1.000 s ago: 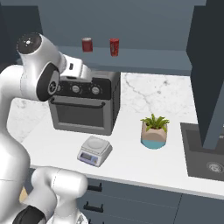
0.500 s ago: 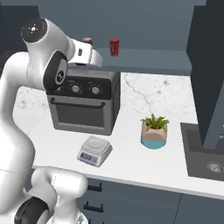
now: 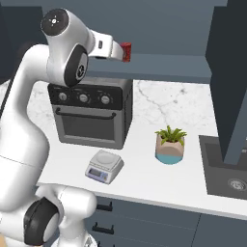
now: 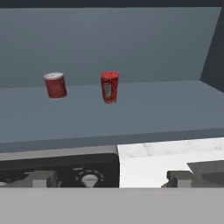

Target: Pick the yogurt and place it on the digital scale for weighing, and close the cabinet.

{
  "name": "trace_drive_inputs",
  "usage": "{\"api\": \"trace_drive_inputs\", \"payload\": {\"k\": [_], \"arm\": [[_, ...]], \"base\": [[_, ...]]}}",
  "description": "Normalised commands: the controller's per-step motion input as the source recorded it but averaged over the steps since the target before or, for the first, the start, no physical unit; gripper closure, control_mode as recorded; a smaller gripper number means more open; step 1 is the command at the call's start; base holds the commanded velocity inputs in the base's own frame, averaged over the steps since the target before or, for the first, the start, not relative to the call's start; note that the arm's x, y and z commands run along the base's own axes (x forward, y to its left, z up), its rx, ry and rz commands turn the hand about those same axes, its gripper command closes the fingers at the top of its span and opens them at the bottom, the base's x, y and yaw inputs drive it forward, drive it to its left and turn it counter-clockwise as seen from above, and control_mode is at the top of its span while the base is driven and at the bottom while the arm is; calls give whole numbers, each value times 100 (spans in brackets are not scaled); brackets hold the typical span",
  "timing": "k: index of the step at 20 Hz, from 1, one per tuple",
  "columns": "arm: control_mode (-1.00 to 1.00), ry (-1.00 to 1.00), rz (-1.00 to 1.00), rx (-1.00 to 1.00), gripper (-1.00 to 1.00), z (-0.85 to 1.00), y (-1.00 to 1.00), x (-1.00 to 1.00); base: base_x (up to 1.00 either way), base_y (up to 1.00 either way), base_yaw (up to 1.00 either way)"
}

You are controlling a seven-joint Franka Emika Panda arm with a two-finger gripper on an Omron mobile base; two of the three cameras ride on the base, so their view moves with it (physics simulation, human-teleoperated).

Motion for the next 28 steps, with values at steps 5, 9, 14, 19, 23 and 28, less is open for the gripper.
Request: {"api": "trace_drive_inputs", "payload": {"k": [5,9,14,19,23,28], "arm": [[-100,-7,0,9,-100,0,-1,50],[-100,-2,1,8,-100,0,0,63],[-100,0,0,0,-100,0,-2,59],[-100,10,0,-2,-100,0,-4,54],[-100,11,0,-4,-100,0,0,51],[-100,1,0,0,-100,0,-1,36]], "base": [[0,0,0],[0,0,0],[0,0,0],[0,0,0],[0,0,0],[0,0,0]]}}
